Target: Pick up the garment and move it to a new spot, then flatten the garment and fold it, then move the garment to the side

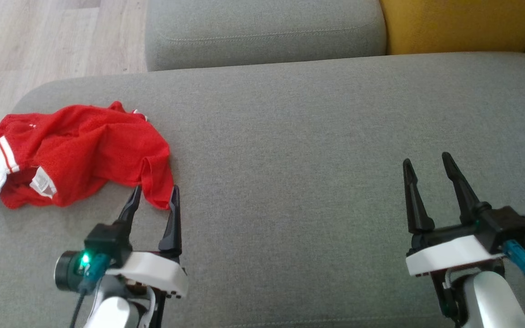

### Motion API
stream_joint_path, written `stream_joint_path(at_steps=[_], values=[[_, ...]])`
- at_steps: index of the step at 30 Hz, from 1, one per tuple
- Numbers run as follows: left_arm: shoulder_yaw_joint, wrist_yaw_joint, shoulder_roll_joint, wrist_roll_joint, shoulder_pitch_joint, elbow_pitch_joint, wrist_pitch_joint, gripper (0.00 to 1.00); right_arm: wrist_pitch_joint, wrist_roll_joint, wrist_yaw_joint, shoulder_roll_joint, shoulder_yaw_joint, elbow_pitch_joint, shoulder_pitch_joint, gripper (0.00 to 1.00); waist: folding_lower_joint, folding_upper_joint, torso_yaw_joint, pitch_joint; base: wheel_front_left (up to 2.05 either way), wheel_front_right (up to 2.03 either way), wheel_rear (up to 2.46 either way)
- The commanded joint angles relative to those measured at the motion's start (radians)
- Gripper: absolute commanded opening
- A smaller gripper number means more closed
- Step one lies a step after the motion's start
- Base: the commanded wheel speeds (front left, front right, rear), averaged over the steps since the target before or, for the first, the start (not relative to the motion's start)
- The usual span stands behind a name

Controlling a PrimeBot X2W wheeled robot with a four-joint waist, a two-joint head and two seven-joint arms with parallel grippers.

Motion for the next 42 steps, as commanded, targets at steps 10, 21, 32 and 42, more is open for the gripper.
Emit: stream_joint_path(at_steps=[10,21,32,42], values=[[-0.042,0.084,0.047,0.112,-0.081,-0.038,-0.041,1.0,-0.042,-0.127,0.004,-0.008,0.027,-0.062,-0.022,1.0,0.0,0.0,-0.001,0.002,0.0,0.0,0.0],[0.021,0.074,-0.015,0.094,-0.038,-0.062,-0.071,1.0,-0.071,-0.041,0.004,-0.008,0.015,-0.056,-0.008,1.0,0.0,0.0,0.001,0.001,0.0,0.0,0.0],[0.102,-0.023,-0.078,0.178,-0.001,0.015,-0.092,1.0,-0.093,-0.016,0.004,-0.008,-0.01,0.002,-0.004,1.0,0.0,0.0,0.012,-0.002,0.0,0.0,0.0],[0.151,-0.066,-0.113,0.213,0.005,0.038,-0.092,1.0,-0.093,-0.004,0.004,-0.008,-0.002,0.022,-0.002,1.0,0.0,0.0,0.057,-0.008,0.0,0.0,0.0]])
